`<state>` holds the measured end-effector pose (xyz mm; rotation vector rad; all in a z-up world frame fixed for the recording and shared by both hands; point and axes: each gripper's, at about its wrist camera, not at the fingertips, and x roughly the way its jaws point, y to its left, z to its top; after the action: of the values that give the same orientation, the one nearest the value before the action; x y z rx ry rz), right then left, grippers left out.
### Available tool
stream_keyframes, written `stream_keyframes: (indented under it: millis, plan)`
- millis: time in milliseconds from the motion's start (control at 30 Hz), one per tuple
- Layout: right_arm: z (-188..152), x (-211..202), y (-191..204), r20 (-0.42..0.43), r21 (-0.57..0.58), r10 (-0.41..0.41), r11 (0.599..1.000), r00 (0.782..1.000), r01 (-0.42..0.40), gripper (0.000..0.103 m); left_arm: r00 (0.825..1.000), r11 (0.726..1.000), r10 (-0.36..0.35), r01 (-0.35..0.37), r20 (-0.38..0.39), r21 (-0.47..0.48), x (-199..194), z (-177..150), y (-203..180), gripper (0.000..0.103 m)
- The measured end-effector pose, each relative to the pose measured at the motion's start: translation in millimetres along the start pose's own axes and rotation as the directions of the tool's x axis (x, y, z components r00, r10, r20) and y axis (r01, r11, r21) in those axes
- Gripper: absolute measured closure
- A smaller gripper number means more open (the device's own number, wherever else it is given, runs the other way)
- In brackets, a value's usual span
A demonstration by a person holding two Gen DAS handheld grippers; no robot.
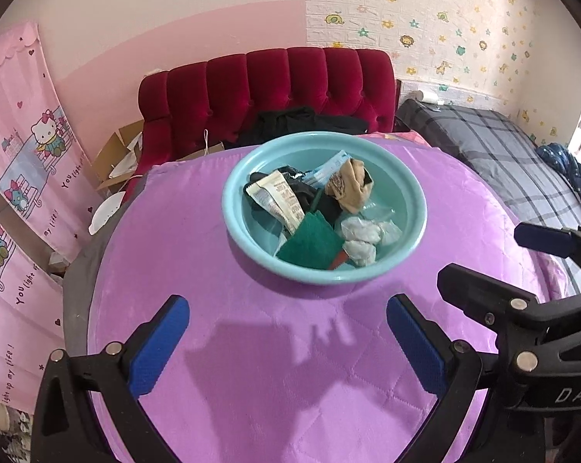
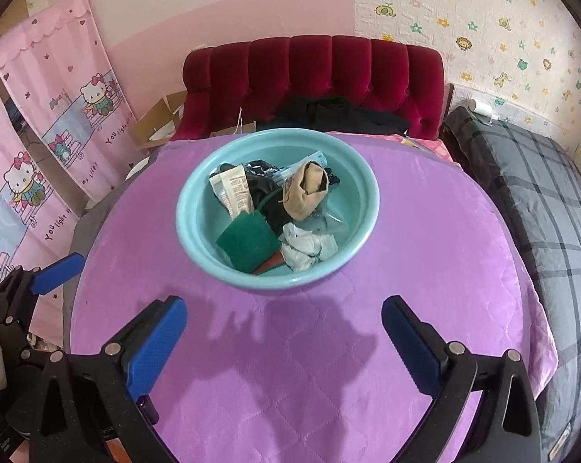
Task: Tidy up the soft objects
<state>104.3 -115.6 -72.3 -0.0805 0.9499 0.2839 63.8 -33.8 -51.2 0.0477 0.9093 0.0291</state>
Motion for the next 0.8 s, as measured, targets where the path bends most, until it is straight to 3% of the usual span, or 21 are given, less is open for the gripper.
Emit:
stream_keyframes:
  millis: [467,800]
  plan:
    - [-45.6,-14.5,11.8,0.053,-0.039,-0.017,0.999,0.998,0.019,0.0,1.0,1.0,0.014,-0.014,0.005,-0.004,-5.0,-39.2,-7.8,0.0]
    - [-54.2,-15.0,15.2,0.045,-0.054,-0.017,0.998,0.999,0.02,0.0,1.0,1.0,0.023,-0.023,0.012,0.004,-9.0,-44.5,-10.2,0.0]
